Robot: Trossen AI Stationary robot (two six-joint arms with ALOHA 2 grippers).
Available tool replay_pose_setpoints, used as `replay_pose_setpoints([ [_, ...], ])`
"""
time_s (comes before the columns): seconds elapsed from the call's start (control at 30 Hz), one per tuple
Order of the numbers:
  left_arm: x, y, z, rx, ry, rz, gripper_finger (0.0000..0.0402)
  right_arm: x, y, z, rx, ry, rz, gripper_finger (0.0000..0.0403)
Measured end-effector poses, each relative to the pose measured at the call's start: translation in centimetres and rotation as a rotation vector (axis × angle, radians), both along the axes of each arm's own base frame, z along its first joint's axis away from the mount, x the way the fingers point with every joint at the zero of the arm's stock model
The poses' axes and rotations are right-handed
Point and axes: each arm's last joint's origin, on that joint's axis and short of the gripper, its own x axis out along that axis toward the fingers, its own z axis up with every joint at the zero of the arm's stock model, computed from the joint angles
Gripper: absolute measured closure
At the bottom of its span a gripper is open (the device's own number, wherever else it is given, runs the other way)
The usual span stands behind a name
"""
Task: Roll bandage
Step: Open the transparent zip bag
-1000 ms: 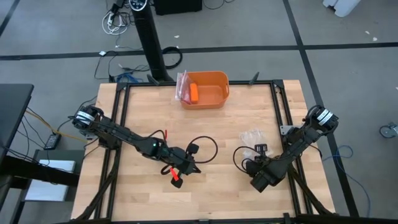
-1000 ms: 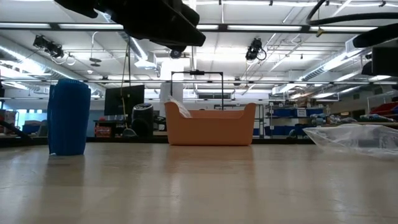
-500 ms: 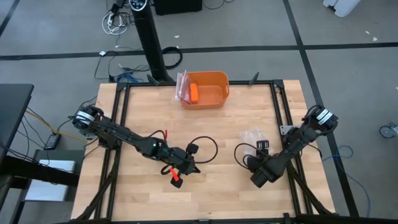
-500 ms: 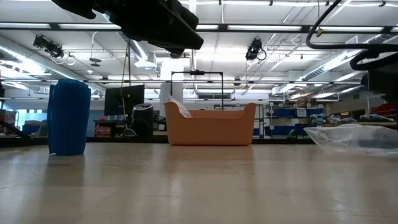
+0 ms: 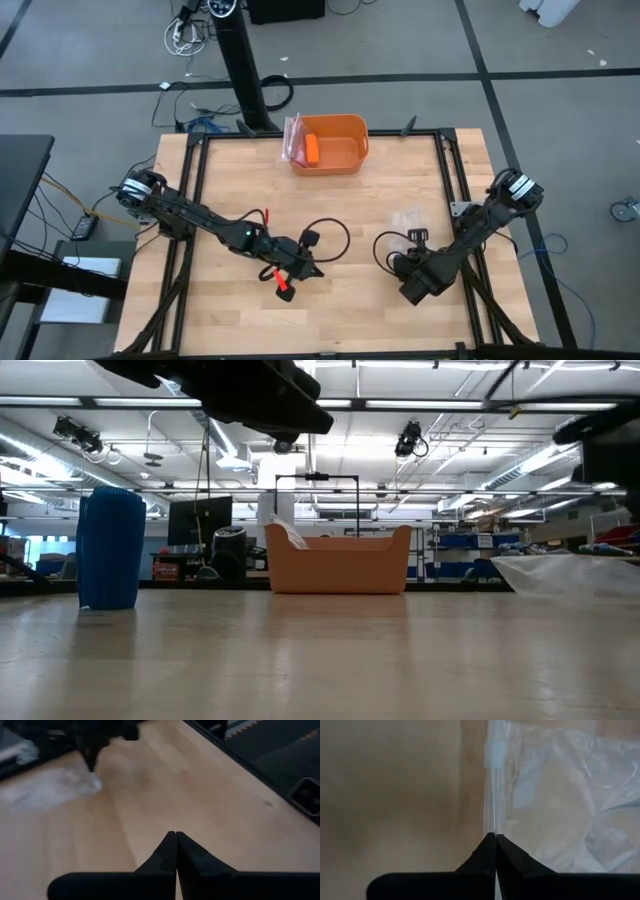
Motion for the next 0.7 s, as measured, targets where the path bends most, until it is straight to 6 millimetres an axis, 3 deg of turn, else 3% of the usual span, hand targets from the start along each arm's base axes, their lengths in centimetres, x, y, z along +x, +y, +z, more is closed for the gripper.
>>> replay_pose_setpoints([
  [0.27, 0.5, 0.2, 0.9, 0.117, -0.141, 0.045, 0.0389, 2.8, 2.3, 6.7, 0.128, -0.195, 0.017, 0.0401],
  [0.53, 0.8, -0.9, 2.6, 0.167, -0.307, 0.001, 0.0319, 4.8, 2.7, 13.4, 0.175, -0.413, 0.084, 0.0402],
  [0.7, 1.2, -1.6, 4.3, 0.187, -0.349, 0.081, 0.0276, 5.9, 2.2, 15.2, 0.174, -0.461, 0.130, 0.0402],
])
